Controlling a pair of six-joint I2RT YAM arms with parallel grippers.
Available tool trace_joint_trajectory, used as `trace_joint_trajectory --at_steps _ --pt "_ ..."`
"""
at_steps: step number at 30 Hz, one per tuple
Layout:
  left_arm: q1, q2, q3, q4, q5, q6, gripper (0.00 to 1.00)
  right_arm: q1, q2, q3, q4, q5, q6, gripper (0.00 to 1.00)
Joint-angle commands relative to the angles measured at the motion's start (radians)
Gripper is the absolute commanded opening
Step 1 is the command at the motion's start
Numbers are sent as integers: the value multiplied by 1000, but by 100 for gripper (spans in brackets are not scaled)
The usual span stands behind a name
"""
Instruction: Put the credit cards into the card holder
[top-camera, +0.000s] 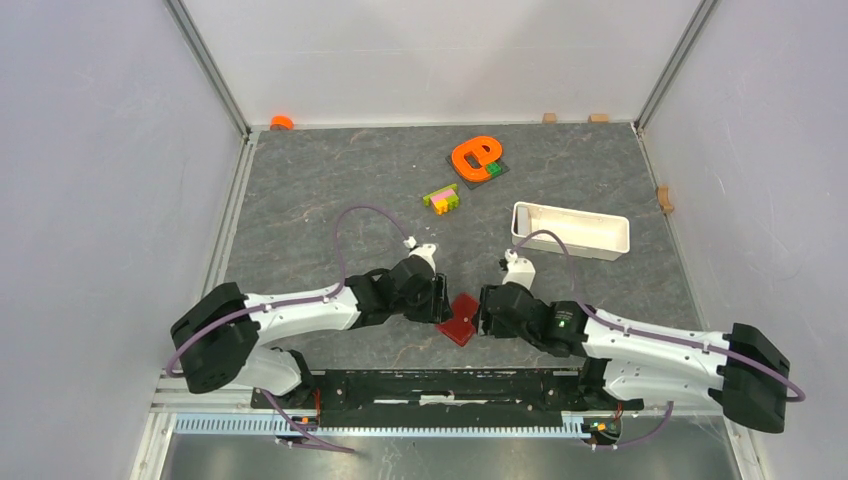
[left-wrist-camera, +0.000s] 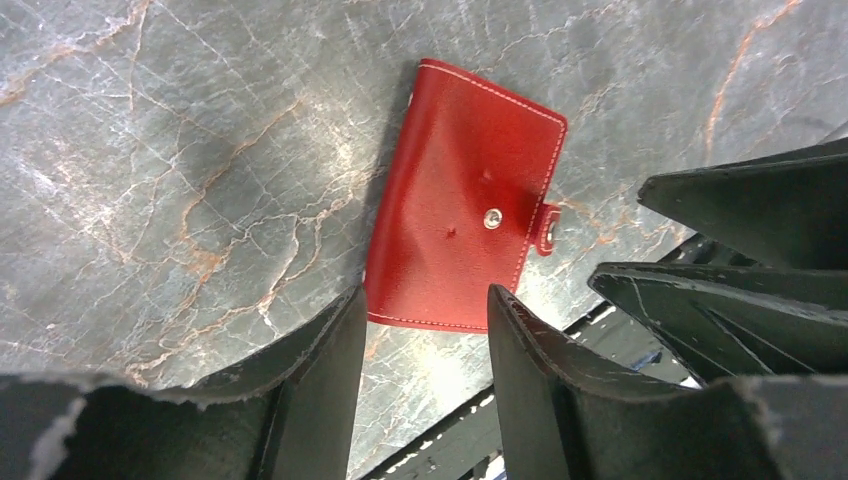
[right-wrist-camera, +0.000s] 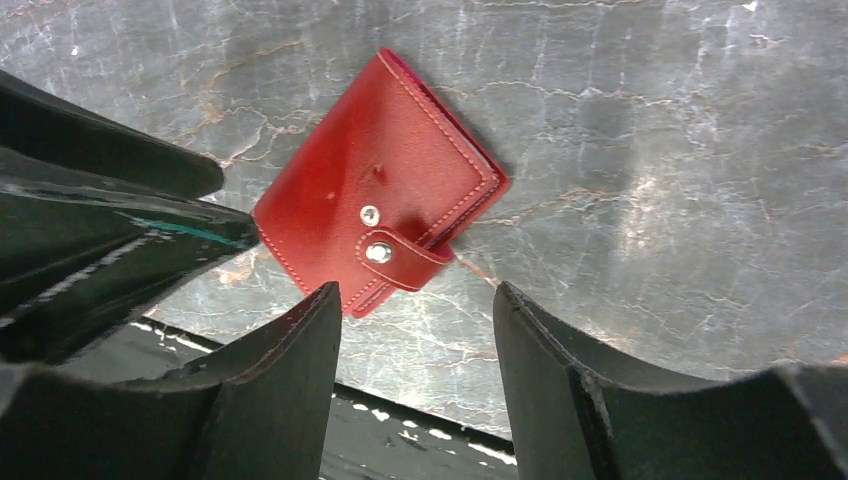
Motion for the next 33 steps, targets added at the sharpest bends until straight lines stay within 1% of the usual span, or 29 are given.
trace_joint_trajectory --at_steps 1,5,10,14,16,19,22,26,30,33 --pt "6 32 -12 54 52 64 54 17 62 111 -31 -7 44 62" --pt "6 61 -38 113 100 74 52 54 139 215 -117 57 45 63" --pt "0 90 -109 306 233 17 47 94 235 309 -274 144 89 60" --pt "-6 49 -163 393 257 -2 46 132 292 393 -438 237 147 58" --pt "-6 20 -176 398 244 5 46 139 315 428 -486 258 152 57" --pt "3 -1 -166 364 218 27 48 141 345 456 -493 258 143 56" --pt "45 19 -126 302 226 32 48 141 372 465 -458 258 124 54" --pt "101 53 -118 330 269 6 48 138 414 486 -438 262 104 50" --pt "107 67 -108 346 281 4 48 114 445 495 -440 265 94 47" --pt "109 76 -110 350 288 11 47 82 444 460 -393 240 75 43"
